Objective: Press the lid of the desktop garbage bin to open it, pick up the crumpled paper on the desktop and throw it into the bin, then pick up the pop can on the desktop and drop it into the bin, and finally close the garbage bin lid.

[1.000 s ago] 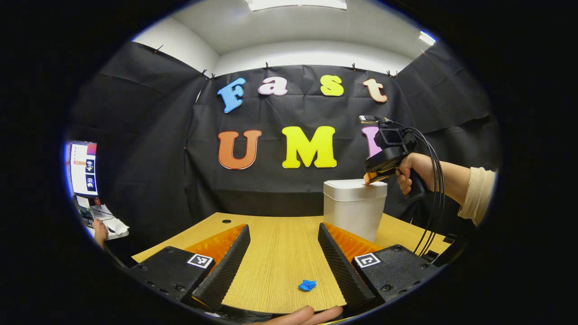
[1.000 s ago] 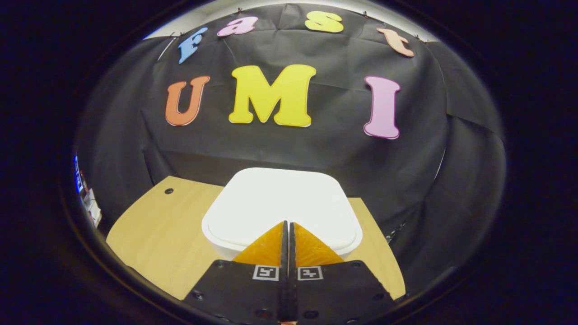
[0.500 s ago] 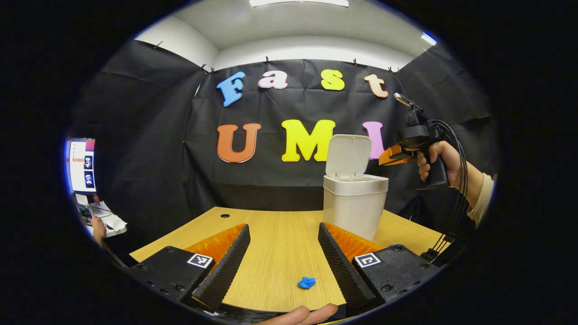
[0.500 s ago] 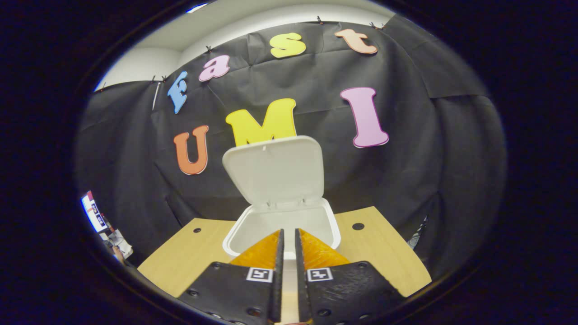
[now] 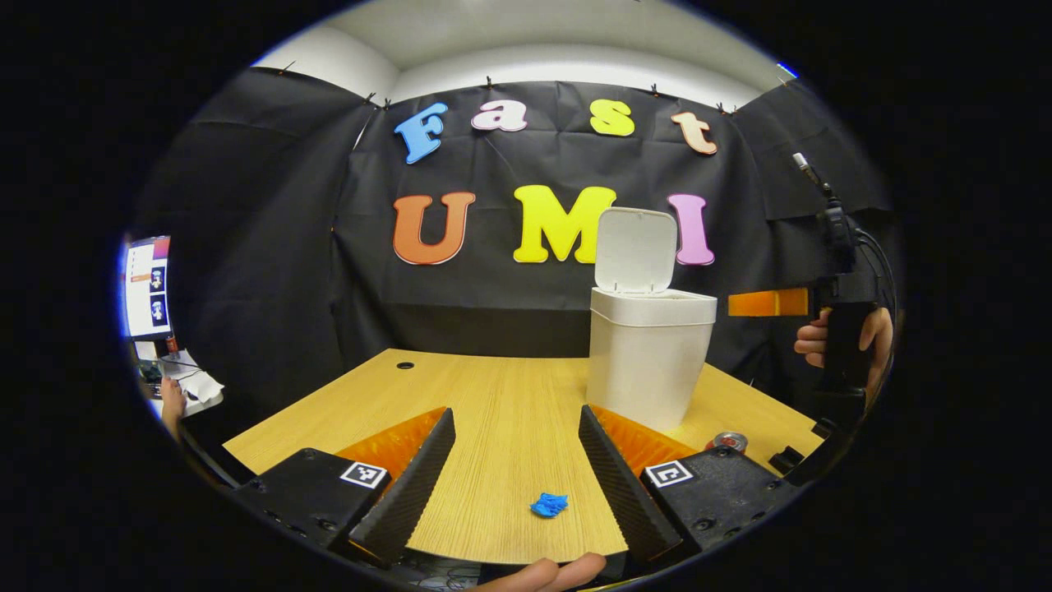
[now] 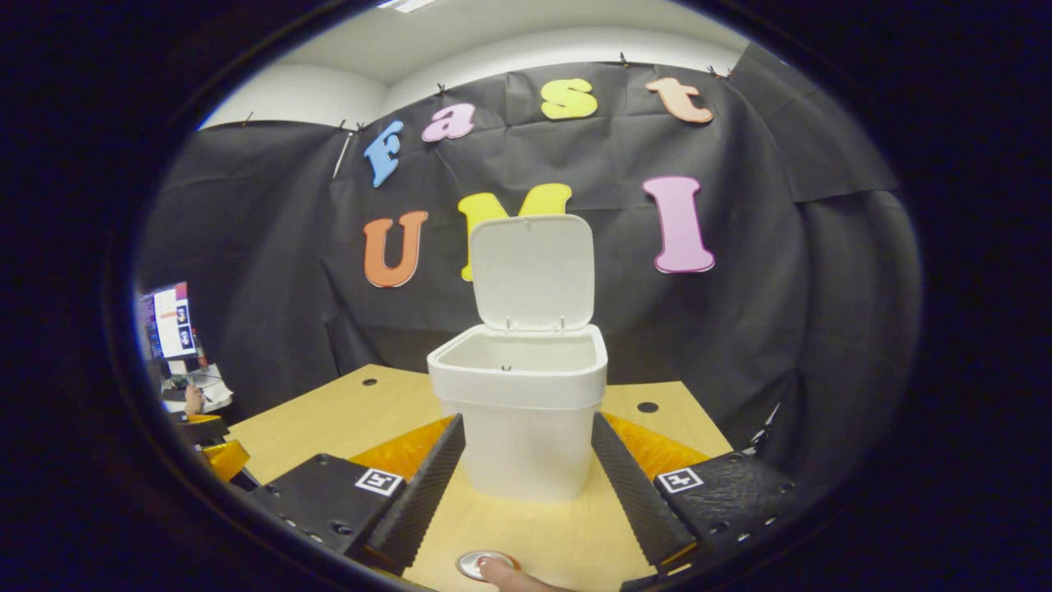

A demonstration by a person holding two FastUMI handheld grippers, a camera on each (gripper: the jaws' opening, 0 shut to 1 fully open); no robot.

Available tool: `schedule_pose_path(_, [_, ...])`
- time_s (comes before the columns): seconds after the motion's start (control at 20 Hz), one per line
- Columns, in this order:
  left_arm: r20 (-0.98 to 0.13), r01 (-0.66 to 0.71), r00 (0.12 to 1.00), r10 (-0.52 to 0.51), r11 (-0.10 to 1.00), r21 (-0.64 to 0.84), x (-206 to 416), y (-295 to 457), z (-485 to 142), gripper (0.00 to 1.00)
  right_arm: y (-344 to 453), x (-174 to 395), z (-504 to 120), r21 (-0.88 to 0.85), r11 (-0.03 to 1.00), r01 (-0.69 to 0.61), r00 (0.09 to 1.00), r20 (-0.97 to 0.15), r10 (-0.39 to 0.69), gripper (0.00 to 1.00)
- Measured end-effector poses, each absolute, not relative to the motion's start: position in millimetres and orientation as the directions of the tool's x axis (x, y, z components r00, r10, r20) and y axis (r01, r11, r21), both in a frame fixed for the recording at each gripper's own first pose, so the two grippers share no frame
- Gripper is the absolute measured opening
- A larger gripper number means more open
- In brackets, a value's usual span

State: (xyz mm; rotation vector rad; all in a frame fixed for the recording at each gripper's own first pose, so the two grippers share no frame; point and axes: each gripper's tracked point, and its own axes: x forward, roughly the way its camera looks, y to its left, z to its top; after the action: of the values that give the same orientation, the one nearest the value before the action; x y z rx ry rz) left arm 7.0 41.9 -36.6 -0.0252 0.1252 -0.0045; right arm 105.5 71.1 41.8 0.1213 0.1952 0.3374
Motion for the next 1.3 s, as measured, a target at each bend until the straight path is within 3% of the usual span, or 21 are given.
schedule_pose_path(0.3, [-0.208,0.035,0.977,-0.039,0.999,-0.02,20.9,23.0,-71.0,0.98,64.4,49.1,25.2,0.072,0.953,-0.293,0.952,-0.076,0.298,0.96])
schedule_pose_path(0.5, [-0.248,0.013,0.969,-0.018,1.0,-0.02,28.3,22.1,-87.2,0.98,51.0,26.3,-6.1,0.083,0.978,-0.193,0.97,-0.135,0.203,0.95])
schedule_pose_path(0.7, [-0.323,0.036,0.946,-0.037,0.999,-0.008,32.2,14.8,-110.0,0.98,50.5,5.9,-16.7,0.121,0.974,-0.194,0.967,-0.144,0.21,0.95])
schedule_pose_path(1.3, [-0.639,0.122,0.749,-0.175,0.984,-0.127,4.7,-21.9,-192.5,0.94,67.6,-17.4,-27.2,0.082,0.963,-0.258,0.948,-0.169,0.268,0.96])
